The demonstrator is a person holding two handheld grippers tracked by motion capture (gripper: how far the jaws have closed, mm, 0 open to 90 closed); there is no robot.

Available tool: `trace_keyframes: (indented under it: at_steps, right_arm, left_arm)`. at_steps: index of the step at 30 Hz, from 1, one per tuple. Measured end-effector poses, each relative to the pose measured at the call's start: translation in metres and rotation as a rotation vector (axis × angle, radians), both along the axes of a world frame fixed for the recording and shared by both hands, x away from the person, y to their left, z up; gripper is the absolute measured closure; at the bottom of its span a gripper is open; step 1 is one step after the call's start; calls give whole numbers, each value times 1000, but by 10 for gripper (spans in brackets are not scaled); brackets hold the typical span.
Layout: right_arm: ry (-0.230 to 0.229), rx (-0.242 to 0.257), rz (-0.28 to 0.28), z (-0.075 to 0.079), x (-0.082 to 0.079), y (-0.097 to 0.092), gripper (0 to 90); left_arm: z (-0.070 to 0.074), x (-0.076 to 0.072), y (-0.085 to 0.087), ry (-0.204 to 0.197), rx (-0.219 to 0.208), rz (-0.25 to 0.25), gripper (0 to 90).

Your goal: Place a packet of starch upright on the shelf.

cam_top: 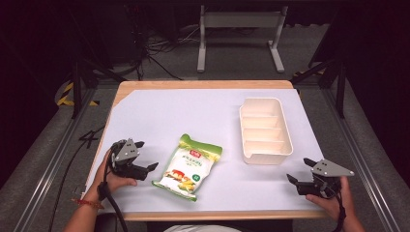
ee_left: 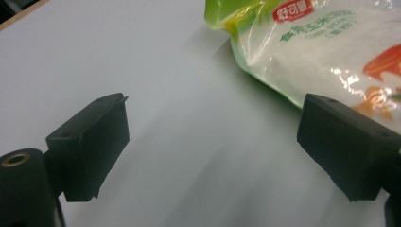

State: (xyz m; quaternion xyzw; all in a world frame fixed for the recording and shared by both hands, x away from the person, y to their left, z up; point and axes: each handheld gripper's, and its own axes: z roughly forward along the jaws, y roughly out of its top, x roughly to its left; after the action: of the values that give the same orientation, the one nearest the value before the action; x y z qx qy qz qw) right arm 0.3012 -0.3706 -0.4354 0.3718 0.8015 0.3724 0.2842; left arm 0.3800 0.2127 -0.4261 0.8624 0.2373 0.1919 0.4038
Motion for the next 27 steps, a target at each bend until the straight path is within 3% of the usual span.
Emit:
trace_keyframes:
  at_steps: [9, 10, 15, 21, 27]
  right_arm:
    - [10, -5, 9, -1, 0, 1, 156]
    - [10, -5, 10, -1, 0, 1, 157]
    - [11, -3, 8, -1, 0, 0, 157]
    - [17, -7, 12, -2, 1, 0, 157]
    - [19, -11, 13, -3, 0, 0, 157]
  left_arm:
    - [16, 18, -27, 3, 21, -89, 112]
    - [20, 25, -36, 16, 31, -125, 110]
    - [26, 42, -67, 33, 98, -213, 95]
    - [28, 56, -105, 47, 130, -315, 90]
    - [25, 67, -131, 49, 171, -363, 86]
